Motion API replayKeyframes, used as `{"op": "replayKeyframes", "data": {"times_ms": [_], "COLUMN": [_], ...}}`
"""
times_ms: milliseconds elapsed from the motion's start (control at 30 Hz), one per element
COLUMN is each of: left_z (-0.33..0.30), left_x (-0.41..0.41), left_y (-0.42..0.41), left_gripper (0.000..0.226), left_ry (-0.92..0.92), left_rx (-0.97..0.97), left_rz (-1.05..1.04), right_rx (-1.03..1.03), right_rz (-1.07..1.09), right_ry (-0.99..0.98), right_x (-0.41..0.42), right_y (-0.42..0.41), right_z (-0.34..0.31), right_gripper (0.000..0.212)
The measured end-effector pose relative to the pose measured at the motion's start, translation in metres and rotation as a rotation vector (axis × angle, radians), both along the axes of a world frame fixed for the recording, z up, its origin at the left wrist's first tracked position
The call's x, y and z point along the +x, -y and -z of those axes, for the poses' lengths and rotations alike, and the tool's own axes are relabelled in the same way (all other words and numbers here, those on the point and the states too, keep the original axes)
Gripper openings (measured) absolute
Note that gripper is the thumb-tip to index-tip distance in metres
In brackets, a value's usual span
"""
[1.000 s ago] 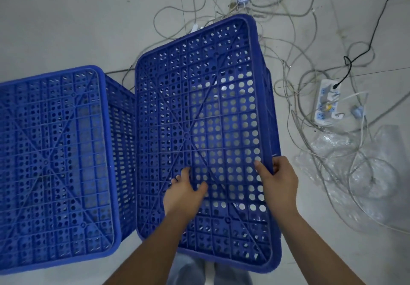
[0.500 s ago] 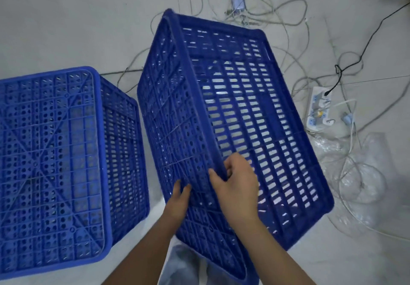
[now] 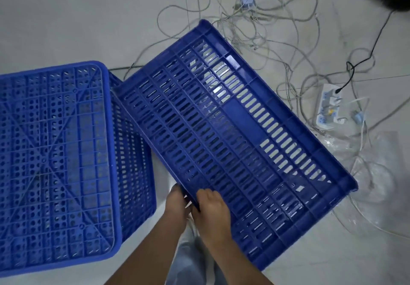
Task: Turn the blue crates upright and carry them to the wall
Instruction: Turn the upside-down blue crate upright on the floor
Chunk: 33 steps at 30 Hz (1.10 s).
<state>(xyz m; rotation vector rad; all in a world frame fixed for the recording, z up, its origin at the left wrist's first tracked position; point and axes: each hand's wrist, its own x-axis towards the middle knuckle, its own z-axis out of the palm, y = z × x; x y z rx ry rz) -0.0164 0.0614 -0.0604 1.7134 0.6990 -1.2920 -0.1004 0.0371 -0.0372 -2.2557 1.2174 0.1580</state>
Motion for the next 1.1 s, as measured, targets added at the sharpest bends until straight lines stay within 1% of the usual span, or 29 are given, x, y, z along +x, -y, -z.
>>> {"op": "replayKeyframes", "data": {"times_ms": [100, 167, 200, 267, 333, 367, 400, 433, 467, 500, 533, 567, 600, 633, 667, 733, 800, 867, 967, 1100], "left_z": [-0.002, -0.006, -0.007, -0.009, -0.011, -0.012, -0.011, -0.010, -0.009, -0.008, -0.007, -0.006, -0.005, -0.004, -0.002, 0.000, 0.000, -0.001, 0.000, 0.001], "left_x": [0.013, 0.018, 0.020, 0.022, 0.026, 0.028, 0.030, 0.032, 0.034, 0.036, 0.038, 0.041, 0.042, 0.043, 0.043, 0.041, 0.037, 0.033, 0.024, 0.013], "left_y": [0.004, 0.012, 0.016, 0.022, 0.025, 0.024, 0.023, 0.020, 0.017, 0.015, 0.013, 0.012, 0.012, 0.012, 0.012, 0.014, 0.018, 0.021, 0.022, 0.028], "left_gripper": [0.033, 0.042, 0.046, 0.052, 0.051, 0.047, 0.041, 0.036, 0.032, 0.031, 0.031, 0.031, 0.031, 0.032, 0.032, 0.030, 0.030, 0.036, 0.050, 0.060], "left_ry": [-0.004, 0.006, 0.018, 0.049, 0.100, 0.136, 0.175, 0.210, 0.238, 0.263, 0.286, 0.306, 0.320, 0.333, 0.347, 0.370, 0.355, 0.340, 0.345, 0.372], "left_rx": [-0.043, -0.053, -0.050, -0.052, -0.071, -0.068, -0.052, -0.027, 0.000, 0.019, 0.029, 0.032, 0.037, 0.047, 0.059, 0.065, 0.050, 0.062, 0.101, 0.162], "left_rz": [-0.085, -0.114, -0.107, -0.077, -0.034, 0.021, 0.099, 0.184, 0.261, 0.324, 0.369, 0.395, 0.405, 0.406, 0.402, 0.363, 0.283, 0.227, 0.172, 0.087], "right_rx": [0.028, 0.062, 0.129, 0.283, 0.342, 0.307, 0.222, 0.094, -0.041, -0.146, -0.194, -0.195, -0.160, -0.090, 0.018, 0.226, 0.205, 0.165, 0.118, 0.043], "right_rz": [0.019, 0.014, -0.014, -0.073, -0.061, -0.006, 0.073, 0.166, 0.270, 0.369, 0.447, 0.505, 0.548, 0.579, 0.611, 0.615, 0.548, 0.520, 0.512, 0.530], "right_ry": [-0.011, -0.051, -0.096, -0.111, -0.026, 0.045, 0.118, 0.167, 0.174, 0.149, 0.099, 0.042, -0.017, -0.072, -0.115, -0.182, -0.210, -0.218, -0.241, -0.286], "right_x": [0.009, 0.012, 0.014, 0.010, 0.001, -0.004, -0.011, -0.019, -0.029, -0.038, -0.048, -0.058, -0.067, -0.077, -0.084, -0.094, -0.099, -0.103, -0.110, -0.124], "right_y": [-0.003, 0.000, 0.003, 0.010, 0.029, 0.043, 0.061, 0.082, 0.106, 0.133, 0.159, 0.183, 0.203, 0.219, 0.229, 0.238, 0.240, 0.239, 0.233, 0.216], "right_z": [0.003, 0.003, 0.004, 0.003, -0.004, -0.009, -0.016, -0.019, -0.020, -0.019, -0.017, -0.014, -0.010, -0.004, 0.001, 0.012, 0.019, 0.022, 0.025, 0.031], "right_gripper": [0.039, 0.022, 0.012, 0.015, 0.022, 0.024, 0.023, 0.019, 0.018, 0.027, 0.041, 0.053, 0.061, 0.063, 0.060, 0.047, 0.046, 0.051, 0.056, 0.057]}}
